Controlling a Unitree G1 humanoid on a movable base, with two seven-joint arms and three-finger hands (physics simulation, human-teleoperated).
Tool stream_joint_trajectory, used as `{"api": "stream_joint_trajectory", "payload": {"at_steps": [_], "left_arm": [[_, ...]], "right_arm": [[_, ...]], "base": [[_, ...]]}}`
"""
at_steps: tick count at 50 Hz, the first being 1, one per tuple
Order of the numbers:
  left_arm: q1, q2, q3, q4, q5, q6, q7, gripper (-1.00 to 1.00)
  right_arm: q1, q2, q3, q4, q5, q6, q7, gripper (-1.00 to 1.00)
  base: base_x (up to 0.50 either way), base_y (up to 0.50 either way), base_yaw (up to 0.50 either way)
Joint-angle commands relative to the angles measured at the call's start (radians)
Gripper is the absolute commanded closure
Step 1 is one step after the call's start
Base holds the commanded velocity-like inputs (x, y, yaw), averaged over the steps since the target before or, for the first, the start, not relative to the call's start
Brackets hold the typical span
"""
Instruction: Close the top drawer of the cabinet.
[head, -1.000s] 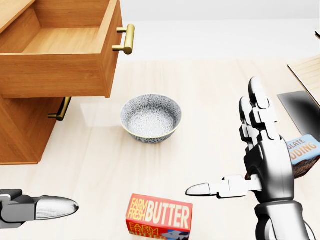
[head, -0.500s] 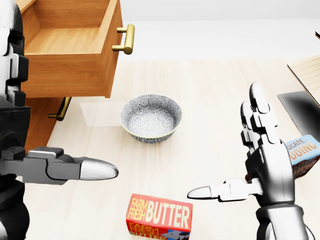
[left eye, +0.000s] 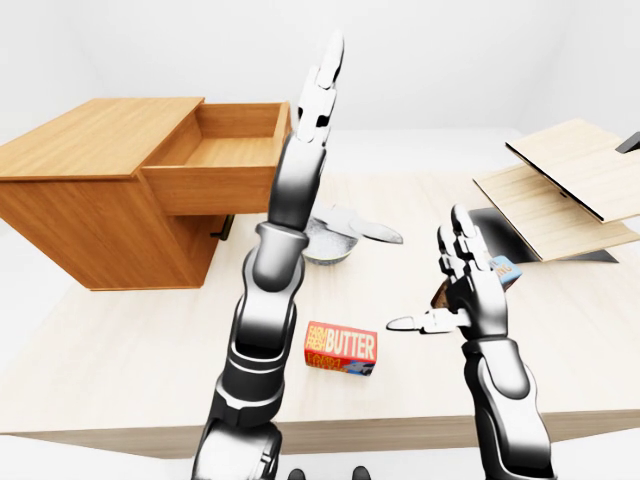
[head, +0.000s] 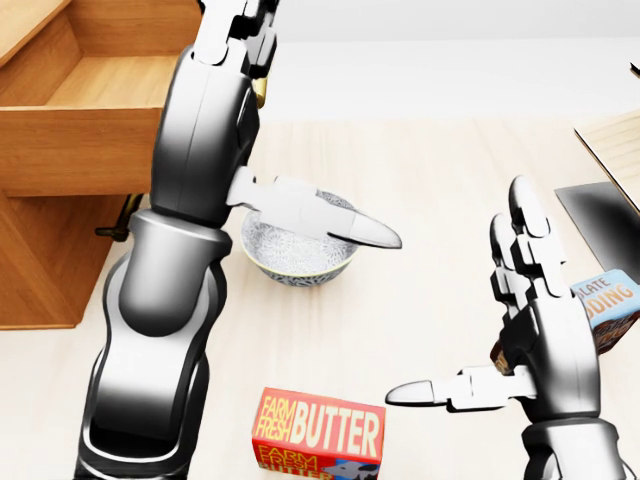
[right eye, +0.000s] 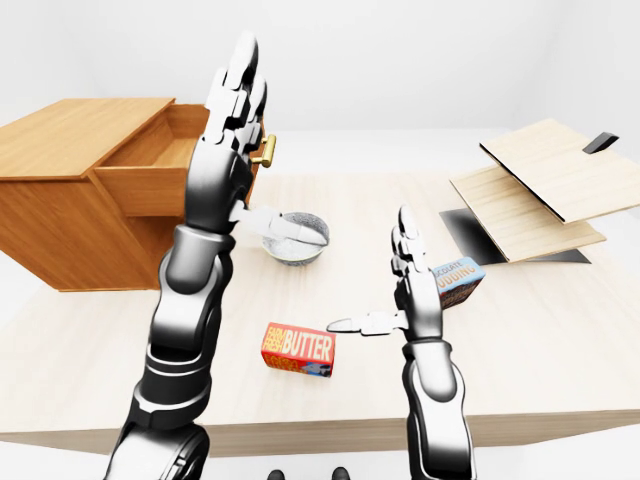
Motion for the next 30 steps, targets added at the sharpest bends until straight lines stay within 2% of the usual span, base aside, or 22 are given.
{"api": "stream_joint_trajectory", "payload": {"at_steps": [1, 6, 10, 12, 16, 20, 24, 30], "left_arm": [[-0.074, -0.023, 0.005, 0.333, 0.02, 0.0, 0.013, -1.0], [-0.148, 0.008, 0.039, 0.617, 0.044, 0.0, 0.097, -1.0], [-0.23, 0.032, 0.079, 0.837, 0.008, -0.005, 0.16, -1.0], [-0.261, 0.043, 0.091, 0.931, -0.006, -0.041, 0.194, -1.0], [-0.299, 0.057, 0.101, 1.038, -0.032, -0.085, 0.224, -1.0], [-0.313, 0.063, 0.105, 1.087, -0.042, -0.103, 0.247, -1.0], [-0.339, 0.071, 0.117, 1.158, -0.042, -0.133, 0.318, -1.0], [-0.372, 0.094, 0.133, 1.239, -0.053, -0.164, 0.404, -1.0]], "right_arm": [[0.015, -0.001, -0.017, -0.007, 0.01, 0.0, 0.01, -1.0], [0.022, 0.001, -0.018, -0.011, 0.01, 0.0, 0.012, -1.0], [0.021, 0.002, -0.016, -0.004, 0.008, 0.0, 0.01, -1.0], [0.019, 0.003, -0.015, 0.01, 0.007, 0.0, 0.009, -1.0], [0.02, 0.002, -0.018, 0.012, 0.009, 0.0, 0.008, -1.0], [0.02, 0.001, -0.02, 0.014, 0.01, 0.0, 0.008, -1.0], [0.023, 0.002, -0.02, 0.023, 0.011, 0.0, 0.008, -1.0], [0.028, 0.002, -0.025, 0.021, 0.013, 0.0, 0.01, -1.0]], "base": [[0.0, 0.0, 0.0], [0.0, 0.0, 0.0], [0.0, 0.0, 0.0], [0.0, 0.0, 0.0], [0.0, 0.0, 0.0], [0.0, 0.0, 0.0], [0.0, 0.0, 0.0], [0.0, 0.0, 0.0]]}}
